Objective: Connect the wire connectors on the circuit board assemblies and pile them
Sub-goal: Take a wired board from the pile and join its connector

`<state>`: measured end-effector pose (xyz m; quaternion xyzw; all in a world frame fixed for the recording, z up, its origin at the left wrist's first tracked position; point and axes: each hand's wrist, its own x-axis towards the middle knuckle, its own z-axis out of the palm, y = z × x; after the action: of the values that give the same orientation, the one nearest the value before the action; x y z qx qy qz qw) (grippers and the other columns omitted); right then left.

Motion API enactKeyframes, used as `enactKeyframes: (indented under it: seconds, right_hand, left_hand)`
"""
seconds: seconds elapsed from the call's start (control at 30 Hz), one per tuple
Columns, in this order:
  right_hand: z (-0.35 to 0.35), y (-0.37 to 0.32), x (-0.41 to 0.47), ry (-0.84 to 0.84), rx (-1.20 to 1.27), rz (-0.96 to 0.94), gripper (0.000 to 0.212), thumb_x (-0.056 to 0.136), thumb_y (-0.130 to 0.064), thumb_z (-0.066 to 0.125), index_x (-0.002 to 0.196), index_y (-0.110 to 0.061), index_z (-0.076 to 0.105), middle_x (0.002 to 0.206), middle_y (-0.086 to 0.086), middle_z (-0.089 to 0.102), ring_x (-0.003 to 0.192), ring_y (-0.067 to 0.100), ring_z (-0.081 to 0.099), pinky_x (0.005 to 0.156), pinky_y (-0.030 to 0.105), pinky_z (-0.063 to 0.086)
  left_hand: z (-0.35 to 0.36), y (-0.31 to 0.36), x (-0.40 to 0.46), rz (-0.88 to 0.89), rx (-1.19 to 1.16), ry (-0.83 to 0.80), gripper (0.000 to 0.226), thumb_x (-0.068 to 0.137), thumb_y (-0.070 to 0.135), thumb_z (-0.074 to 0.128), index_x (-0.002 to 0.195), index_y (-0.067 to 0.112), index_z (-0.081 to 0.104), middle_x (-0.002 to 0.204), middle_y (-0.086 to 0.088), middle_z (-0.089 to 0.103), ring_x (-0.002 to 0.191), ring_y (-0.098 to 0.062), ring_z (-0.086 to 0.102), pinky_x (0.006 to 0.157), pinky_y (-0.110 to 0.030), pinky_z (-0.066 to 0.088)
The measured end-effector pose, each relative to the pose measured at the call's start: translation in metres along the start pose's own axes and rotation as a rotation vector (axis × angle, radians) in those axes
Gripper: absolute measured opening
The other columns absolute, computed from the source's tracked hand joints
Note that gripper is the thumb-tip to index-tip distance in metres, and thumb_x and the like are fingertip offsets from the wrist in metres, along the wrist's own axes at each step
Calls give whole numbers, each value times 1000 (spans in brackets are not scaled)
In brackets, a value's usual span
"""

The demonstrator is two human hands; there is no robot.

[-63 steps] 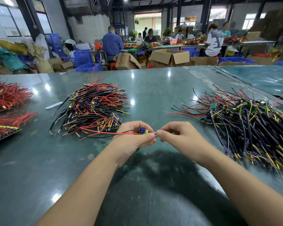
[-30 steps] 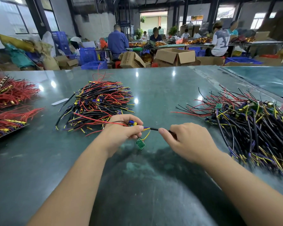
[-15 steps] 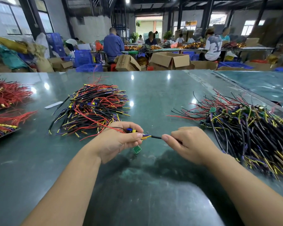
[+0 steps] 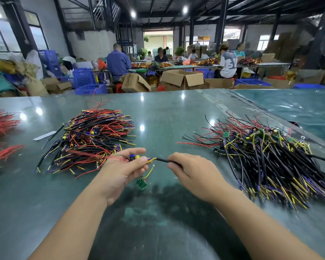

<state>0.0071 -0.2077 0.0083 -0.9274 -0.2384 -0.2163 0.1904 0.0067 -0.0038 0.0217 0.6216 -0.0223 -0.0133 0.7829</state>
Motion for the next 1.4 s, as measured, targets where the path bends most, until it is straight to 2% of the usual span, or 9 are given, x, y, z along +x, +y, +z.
enactKeyframes:
  seconds: [0.23,0.4,0.57,0.73,0.9,1.0,1.1,1.27,1.4]
  right_hand:
    - [-43,32,5,516,52,382,24,99,-26,41,117,-15,53,82,19,67,75,40,60,62,41,39]
    - [-67,65,-9,356,-325,771,26,95,-16,41,117,-6,51,95,22,62,89,37,51,66,39,37]
    - [-65,58,-7,175,-523,855,28,86,-24,53,110,-11,61,125,17,45,116,36,30,97,44,26]
    - [-56,37,4,187,-60,640,18,88,-33,57,104,-30,66,127,2,45,122,28,24,102,40,20]
    - [-34,17,7,150,108,467,17,86,-12,58,95,-19,70,110,6,57,107,27,47,94,29,32]
    - [-16,3,4,34,329,474,22,88,-7,53,103,-18,65,98,-4,59,80,12,53,77,22,37]
    - [-2,-8,4,-31,644,594,28,92,-7,48,116,-16,58,103,0,63,90,13,57,83,23,43]
    - [-6,-20,10,-91,1360,777,19,97,-16,46,98,-9,64,84,7,66,69,16,58,68,24,47]
    - [-5,-25,9,-130,1447,635,24,98,-20,46,89,-10,66,80,3,68,64,12,57,65,22,46]
  left_hand:
    - [2,2,0,18,-73,-21,54,69,20,69,120,10,57,109,-13,70,86,-19,70,69,-22,56]
    - [0,1,2,110,0,94,17,89,2,58,104,8,64,88,-8,71,69,-10,68,63,-18,55]
    - [-10,-3,12,265,476,326,49,84,-19,38,81,23,64,83,1,66,64,-3,60,57,-13,46]
    - [-13,-9,10,243,794,167,34,81,-1,60,80,32,67,82,9,69,74,-11,60,71,-21,47]
    - [-8,-14,5,201,1032,-50,13,70,34,79,79,34,70,62,26,64,55,9,54,59,-9,39]
    - [-4,-11,3,243,965,-21,13,72,22,79,75,32,70,67,18,68,60,2,58,64,-16,44]
    - [2,-11,1,386,754,-27,19,74,14,78,78,32,71,77,10,69,76,-7,62,70,-20,50]
    - [17,-12,-4,516,482,-107,43,70,15,71,94,46,56,102,6,52,90,-6,58,72,-18,48]
    - [24,-18,-6,470,431,-167,53,67,14,76,99,44,47,105,12,46,91,-7,58,72,-17,47]
